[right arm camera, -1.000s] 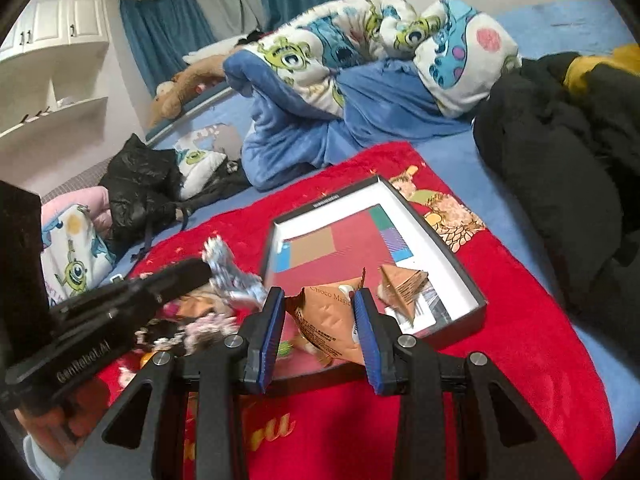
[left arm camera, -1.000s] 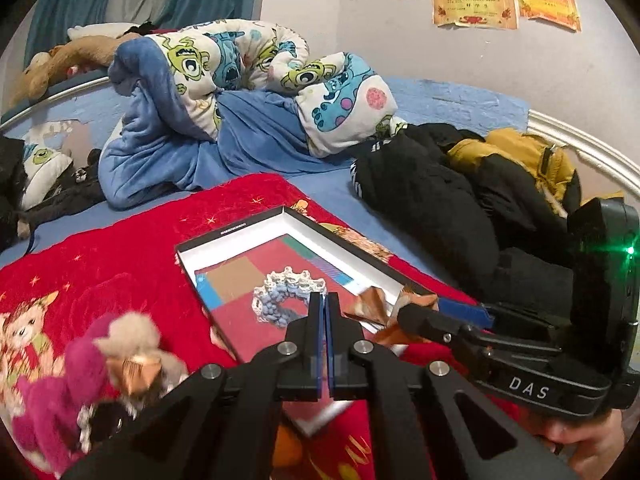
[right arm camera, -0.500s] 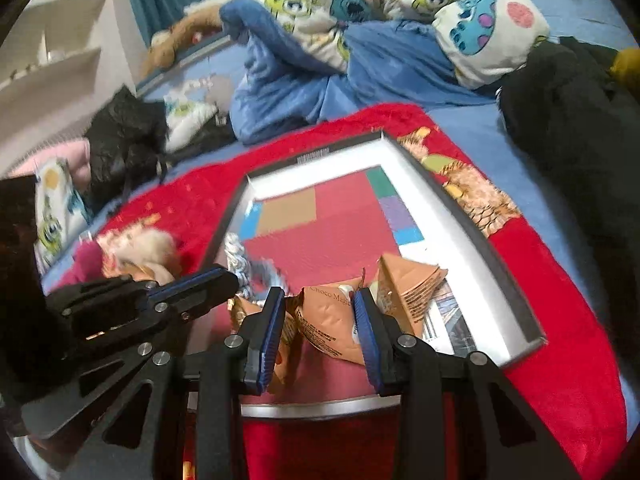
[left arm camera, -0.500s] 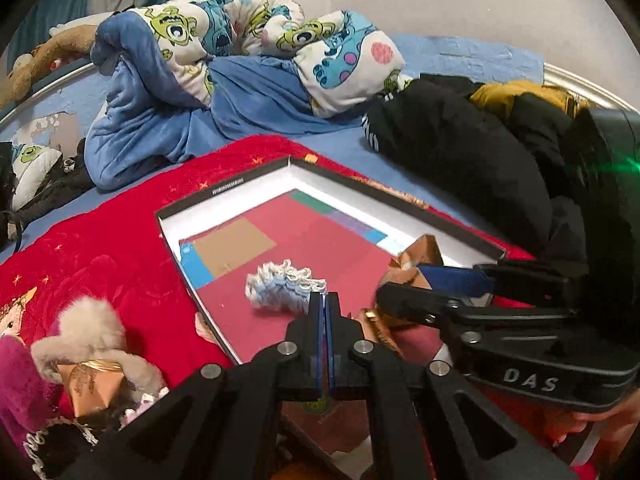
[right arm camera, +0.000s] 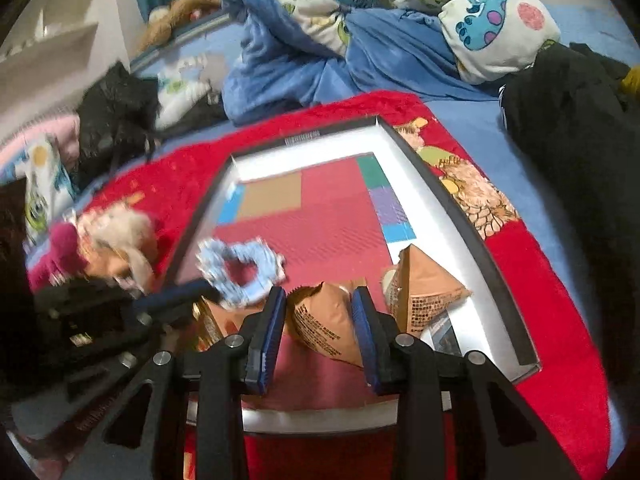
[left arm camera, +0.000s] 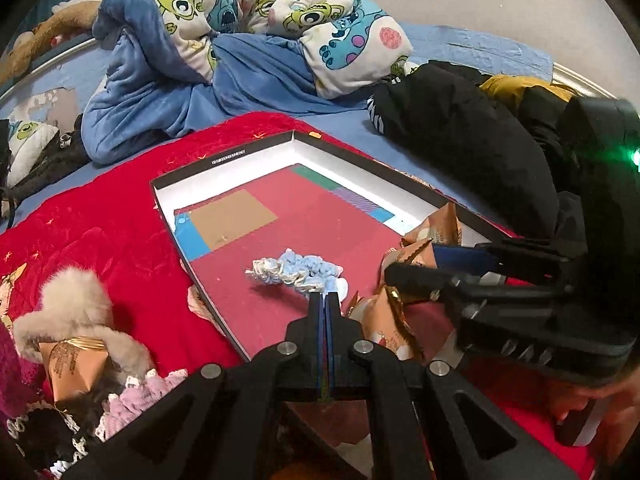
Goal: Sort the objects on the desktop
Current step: 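Lower the packet and hair tie into the black box and open both grippers, then withdraw both grippers from the box back toward the pile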
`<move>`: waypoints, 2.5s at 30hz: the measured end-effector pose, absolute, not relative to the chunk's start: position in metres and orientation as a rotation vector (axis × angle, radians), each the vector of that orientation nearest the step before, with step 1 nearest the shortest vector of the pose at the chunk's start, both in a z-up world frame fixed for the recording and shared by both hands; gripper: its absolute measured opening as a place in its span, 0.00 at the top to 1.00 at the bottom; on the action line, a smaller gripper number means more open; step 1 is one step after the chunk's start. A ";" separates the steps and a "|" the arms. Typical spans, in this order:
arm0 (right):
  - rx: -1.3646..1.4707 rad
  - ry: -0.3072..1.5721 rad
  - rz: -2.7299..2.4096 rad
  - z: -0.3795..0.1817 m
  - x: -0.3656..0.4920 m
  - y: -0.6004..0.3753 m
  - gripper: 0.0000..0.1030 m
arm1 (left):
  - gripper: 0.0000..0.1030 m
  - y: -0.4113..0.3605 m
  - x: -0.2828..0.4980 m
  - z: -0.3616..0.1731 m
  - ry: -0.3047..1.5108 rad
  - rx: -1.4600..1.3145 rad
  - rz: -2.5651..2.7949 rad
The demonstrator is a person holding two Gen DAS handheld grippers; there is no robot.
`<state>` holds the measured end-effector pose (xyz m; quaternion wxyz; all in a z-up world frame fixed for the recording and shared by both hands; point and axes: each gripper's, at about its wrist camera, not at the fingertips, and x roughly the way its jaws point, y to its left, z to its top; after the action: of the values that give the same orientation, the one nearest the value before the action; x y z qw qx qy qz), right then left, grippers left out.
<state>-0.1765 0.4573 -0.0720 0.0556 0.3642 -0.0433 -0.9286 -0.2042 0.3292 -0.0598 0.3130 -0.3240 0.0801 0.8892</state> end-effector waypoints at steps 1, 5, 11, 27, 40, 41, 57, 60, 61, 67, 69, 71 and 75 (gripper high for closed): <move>1.125 -0.098 -2.823 -0.073 -0.178 0.453 0.67 | 0.99 0.330 -0.204 -0.061 0.213 -0.856 2.347; 1.121 -0.045 -2.842 -0.076 -0.177 0.449 0.67 | 0.99 0.330 -0.203 -0.063 0.219 -0.858 2.345; 1.085 0.002 -2.874 -0.076 -0.171 0.444 0.67 | 0.99 0.330 -0.203 -0.063 0.220 -0.857 2.345; 0.932 -0.067 -2.929 -0.068 -0.155 0.451 0.51 | 0.94 0.318 -0.203 -0.060 0.152 -0.833 2.390; 0.657 -0.560 -2.949 -0.057 -0.127 0.512 0.00 | 0.00 0.302 -0.197 -0.045 0.010 -0.711 2.392; 0.647 -0.577 -2.941 -0.057 -0.126 0.514 0.00 | 0.00 0.301 -0.196 -0.044 0.006 -0.701 2.398; 0.669 -0.536 -2.999 -0.054 -0.122 0.507 0.00 | 0.00 0.306 -0.187 -0.043 0.085 -0.687 2.453; 0.681 -0.569 -3.021 -0.052 -0.117 0.507 0.00 | 0.00 0.307 -0.178 -0.035 0.134 -0.681 2.482; 0.693 -0.571 -3.023 -0.051 -0.116 0.505 0.00 | 0.00 0.307 -0.174 -0.029 0.157 -0.677 2.489; 0.737 -0.548 -3.017 -0.031 -0.095 0.483 0.00 | 0.00 0.287 -0.141 0.020 0.116 -0.615 2.494; 0.716 -0.560 -3.007 -0.020 -0.086 0.475 0.00 | 0.00 0.276 -0.129 0.036 0.110 -0.590 2.511; 0.693 -0.559 -2.998 -0.010 -0.079 0.467 0.00 | 0.00 0.263 -0.120 0.049 0.110 -0.574 2.528; 0.654 -0.542 -3.004 0.013 -0.068 0.445 0.00 | 0.00 0.229 -0.102 0.077 0.135 -0.540 2.588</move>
<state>-0.0681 0.4455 0.0130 0.0099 0.2094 -0.1737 -0.9622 -0.1025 0.2286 0.0767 0.2445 -0.1976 0.0496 0.9480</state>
